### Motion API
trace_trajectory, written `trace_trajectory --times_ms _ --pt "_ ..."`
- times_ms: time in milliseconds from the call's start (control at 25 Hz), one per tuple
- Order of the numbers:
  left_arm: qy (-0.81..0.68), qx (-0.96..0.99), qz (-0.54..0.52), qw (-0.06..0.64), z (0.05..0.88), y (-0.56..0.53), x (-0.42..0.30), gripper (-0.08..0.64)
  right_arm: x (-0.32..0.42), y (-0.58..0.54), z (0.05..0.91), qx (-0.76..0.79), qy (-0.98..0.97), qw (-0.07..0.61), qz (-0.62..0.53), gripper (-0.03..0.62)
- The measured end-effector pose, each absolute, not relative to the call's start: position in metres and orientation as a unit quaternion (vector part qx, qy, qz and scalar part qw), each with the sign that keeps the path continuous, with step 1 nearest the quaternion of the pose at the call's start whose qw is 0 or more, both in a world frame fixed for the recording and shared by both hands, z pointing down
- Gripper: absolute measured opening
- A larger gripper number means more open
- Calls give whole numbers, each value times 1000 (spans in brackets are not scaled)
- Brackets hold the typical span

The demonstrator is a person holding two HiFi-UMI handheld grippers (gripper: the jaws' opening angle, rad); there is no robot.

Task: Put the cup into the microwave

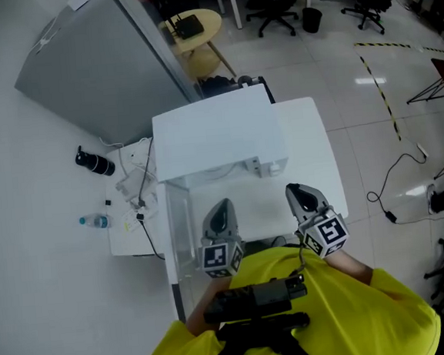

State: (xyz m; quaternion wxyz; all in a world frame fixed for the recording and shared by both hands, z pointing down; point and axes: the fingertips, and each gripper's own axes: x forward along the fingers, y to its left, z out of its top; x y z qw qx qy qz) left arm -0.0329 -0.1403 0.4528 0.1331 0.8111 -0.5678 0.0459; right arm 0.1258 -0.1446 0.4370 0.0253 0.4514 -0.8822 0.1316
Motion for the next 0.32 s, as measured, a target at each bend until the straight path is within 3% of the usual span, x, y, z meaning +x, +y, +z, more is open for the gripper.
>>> trace_trajectory --times_ms 320 --pt "-555 812 71 166 475 -117 -45 0 131 -126 450 465 -872 29 149 6"
